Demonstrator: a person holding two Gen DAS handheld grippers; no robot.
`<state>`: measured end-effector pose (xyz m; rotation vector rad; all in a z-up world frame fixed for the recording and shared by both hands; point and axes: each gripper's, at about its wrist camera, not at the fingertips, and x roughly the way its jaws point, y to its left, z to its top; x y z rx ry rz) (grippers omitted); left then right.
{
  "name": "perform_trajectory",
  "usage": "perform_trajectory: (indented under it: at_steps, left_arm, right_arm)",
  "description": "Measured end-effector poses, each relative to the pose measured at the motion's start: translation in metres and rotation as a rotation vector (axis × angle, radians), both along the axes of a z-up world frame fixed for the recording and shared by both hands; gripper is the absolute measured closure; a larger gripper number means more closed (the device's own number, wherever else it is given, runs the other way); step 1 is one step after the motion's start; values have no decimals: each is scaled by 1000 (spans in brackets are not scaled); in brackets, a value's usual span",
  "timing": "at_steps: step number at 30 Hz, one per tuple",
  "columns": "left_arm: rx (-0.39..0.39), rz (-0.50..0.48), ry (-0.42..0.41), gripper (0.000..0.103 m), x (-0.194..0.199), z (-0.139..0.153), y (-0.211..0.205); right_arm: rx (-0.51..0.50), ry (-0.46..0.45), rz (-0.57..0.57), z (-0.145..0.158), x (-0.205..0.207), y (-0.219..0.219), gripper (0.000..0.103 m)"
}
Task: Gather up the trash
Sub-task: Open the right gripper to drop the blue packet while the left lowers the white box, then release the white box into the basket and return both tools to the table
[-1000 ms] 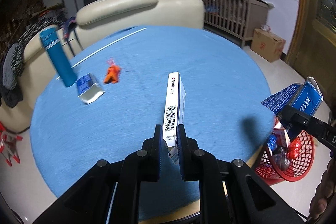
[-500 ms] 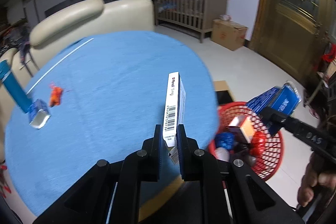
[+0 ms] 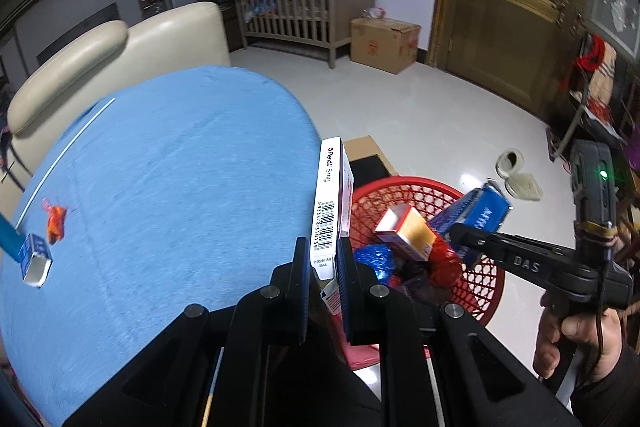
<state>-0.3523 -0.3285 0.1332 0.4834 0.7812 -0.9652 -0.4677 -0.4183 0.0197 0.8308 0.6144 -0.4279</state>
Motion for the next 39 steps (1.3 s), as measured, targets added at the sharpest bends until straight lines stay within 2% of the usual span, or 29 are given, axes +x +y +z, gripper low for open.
perform_trajectory:
  at_steps: [3, 7, 11, 12, 14, 15, 16, 19, 22, 29, 31, 33, 34, 35, 39]
  left_arm:
    - [12, -27, -1, 89, -7, -3, -10]
    - [31, -66, -1, 89, -17, -8, -22]
    - [52, -88, 14, 89, -21, -16, -28]
    - [57, -92, 19, 89, -21, -18, -30]
    - [65, -98, 27, 89, -22, -21, -32]
    - [67, -104, 30, 89, -22, -22, -32]
    - [72, -107, 31, 89, -23, -24, -34]
    - [83, -111, 35, 89, -23, -25, -36]
    - [92, -116, 39, 89, -23, -27, -37]
    - [117, -135, 79, 88, -25, -36, -45]
    - [120, -135, 106, 83, -24, -38, -47]
    - [121, -139, 147, 59, -22, -42, -52]
    - [121, -139, 159, 35, -21, -43, -53]
    - [112, -132, 160, 28, -20, -43, -51]
    - [83, -122, 147, 28, -13, -32, -41]
  right_arm:
    - [45, 9, -17, -9, -2, -6, 96]
    - [160, 16, -69, -27, -14, -21, 95]
    - [199, 10, -98, -34, -29, -31, 94]
    - [203, 8, -103, -34, -33, -33, 88]
    - [209, 3, -103, -34, -36, -35, 61]
    - [211, -14, -101, -32, -38, -35, 31]
    - [201, -30, -98, -29, -39, -33, 28]
    - [179, -29, -68, -22, -35, -28, 28]
    - [210, -55, -72, -22, -38, -29, 28]
    - [150, -127, -173, 6, -66, -38, 28]
    - [137, -149, -191, 15, -71, -40, 28]
    - [127, -163, -199, 22, -72, -41, 28]
    - [123, -167, -201, 24, -71, -41, 28]
    - [123, -169, -200, 26, -70, -42, 28]
    - [120, -166, -184, 32, -62, -38, 28]
